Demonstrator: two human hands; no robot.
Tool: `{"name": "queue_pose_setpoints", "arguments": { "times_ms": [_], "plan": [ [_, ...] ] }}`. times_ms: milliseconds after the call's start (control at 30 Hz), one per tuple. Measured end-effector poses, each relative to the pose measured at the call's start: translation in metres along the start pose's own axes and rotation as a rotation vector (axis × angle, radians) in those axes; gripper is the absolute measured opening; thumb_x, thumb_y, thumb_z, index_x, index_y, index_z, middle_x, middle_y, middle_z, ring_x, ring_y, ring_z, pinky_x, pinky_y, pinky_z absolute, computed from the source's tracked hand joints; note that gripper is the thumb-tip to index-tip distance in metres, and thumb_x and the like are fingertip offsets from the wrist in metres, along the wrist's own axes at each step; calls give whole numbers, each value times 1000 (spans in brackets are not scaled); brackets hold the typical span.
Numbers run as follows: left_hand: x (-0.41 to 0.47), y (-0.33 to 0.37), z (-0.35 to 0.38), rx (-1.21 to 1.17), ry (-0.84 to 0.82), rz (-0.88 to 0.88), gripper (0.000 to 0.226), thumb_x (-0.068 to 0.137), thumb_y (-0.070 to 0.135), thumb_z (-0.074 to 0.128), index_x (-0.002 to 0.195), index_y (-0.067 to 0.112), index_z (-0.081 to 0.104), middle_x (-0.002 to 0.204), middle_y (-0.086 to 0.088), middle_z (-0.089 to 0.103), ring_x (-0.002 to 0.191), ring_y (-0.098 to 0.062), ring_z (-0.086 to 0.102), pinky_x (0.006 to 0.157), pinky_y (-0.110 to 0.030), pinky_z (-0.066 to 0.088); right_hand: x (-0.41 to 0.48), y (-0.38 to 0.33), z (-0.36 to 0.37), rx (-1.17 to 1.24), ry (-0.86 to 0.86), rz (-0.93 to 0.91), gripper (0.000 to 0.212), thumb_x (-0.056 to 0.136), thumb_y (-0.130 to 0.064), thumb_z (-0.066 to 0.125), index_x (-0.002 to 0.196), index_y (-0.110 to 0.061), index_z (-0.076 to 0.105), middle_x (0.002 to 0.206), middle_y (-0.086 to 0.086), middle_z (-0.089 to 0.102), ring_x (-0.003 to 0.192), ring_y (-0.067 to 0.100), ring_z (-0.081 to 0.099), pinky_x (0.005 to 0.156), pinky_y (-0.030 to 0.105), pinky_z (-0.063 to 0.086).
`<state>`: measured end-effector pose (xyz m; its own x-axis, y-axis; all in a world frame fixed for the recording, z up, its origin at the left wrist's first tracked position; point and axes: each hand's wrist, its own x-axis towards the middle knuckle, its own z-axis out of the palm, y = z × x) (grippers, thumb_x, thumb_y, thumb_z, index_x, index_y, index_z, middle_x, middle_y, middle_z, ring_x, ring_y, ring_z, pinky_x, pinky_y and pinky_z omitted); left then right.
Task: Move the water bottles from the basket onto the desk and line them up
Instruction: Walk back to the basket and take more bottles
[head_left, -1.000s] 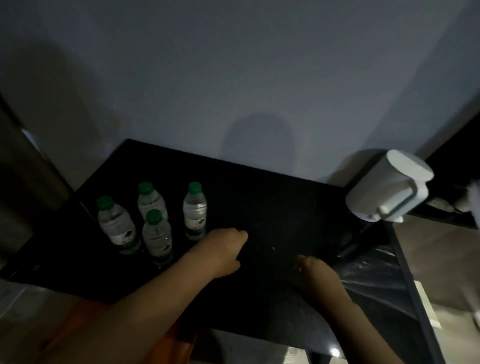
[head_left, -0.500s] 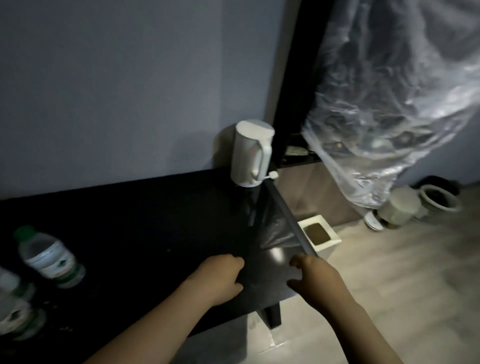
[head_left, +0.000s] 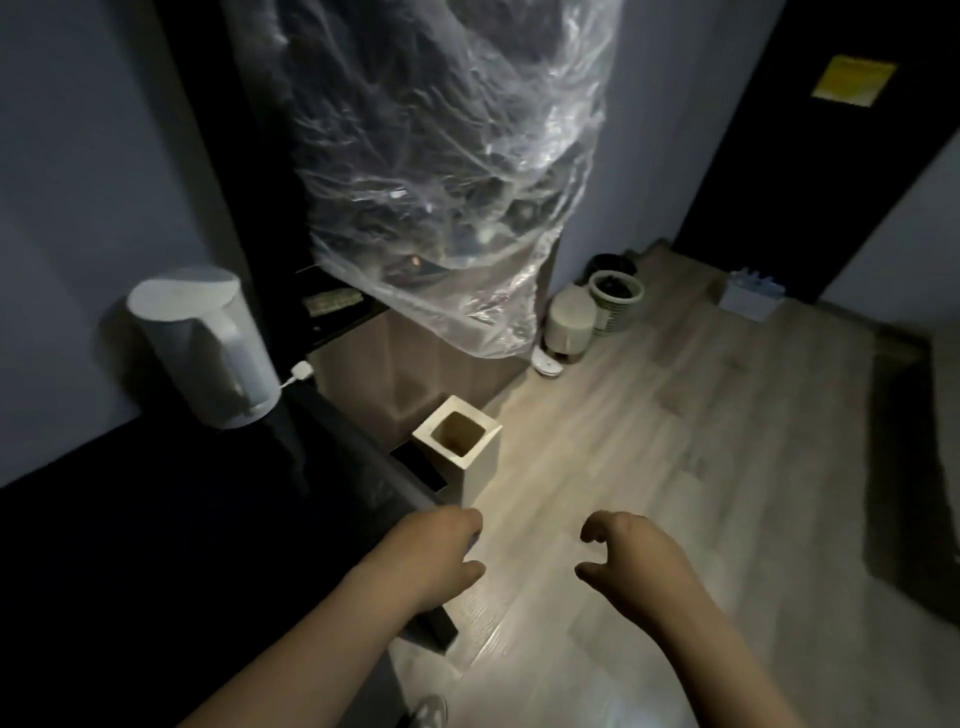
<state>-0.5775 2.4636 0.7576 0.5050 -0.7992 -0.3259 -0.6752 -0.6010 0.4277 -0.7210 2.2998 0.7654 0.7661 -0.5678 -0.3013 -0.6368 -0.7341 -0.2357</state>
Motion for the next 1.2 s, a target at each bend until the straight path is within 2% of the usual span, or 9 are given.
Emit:
{"name": "queue_pose_setpoints", "arguments": {
  "times_ms": [100,200,400,633,967,1200],
  "plan": [
    [38,15,-5,30,-47,87,39,87,37,58,122,21,52,119,0,60,106,-19,58,91,-35,51,9,16,-11,13,20,93,40,84,-28,62,123,-25,56,124,-7,60,112,12,57,86,24,47],
    [77,28,-16,45,-76,167,45,88,39,56,130,23,47,126,1,57,109,-19,57,91,-32,50,19,27,-23,23,36,181,42,84,-30,62,125,-25,54,125,-6,60,111,13,57,87,25,47],
    [145,58,-31,88,-115,330,44,90,39,55,131,23,46,126,2,57,111,-18,56,88,-26,44,45,52,-45,87,60,323,42,84,-32,63,124,-24,55,121,-4,61,108,13,58,86,25,48],
    [212,101,-30,180,-181,438,44,89,38,55,129,22,48,126,2,57,113,-19,55,92,-29,45,76,93,-64,120,61,412,42,84,-31,62,125,-24,55,124,-5,60,110,13,58,85,24,47],
    [351,224,-17,282,-192,502,43,89,38,55,128,19,49,124,0,60,113,-20,56,90,-29,44,156,227,-118,157,146,461,42,86,-32,62,127,-23,55,129,-4,59,117,14,56,93,26,46],
    [434,305,-11,290,-205,484,45,88,40,55,128,21,49,127,1,58,115,-20,55,92,-29,44,210,324,-169,163,134,466,43,86,-32,61,127,-23,54,127,-2,61,115,16,57,93,29,48]
  ]
}}
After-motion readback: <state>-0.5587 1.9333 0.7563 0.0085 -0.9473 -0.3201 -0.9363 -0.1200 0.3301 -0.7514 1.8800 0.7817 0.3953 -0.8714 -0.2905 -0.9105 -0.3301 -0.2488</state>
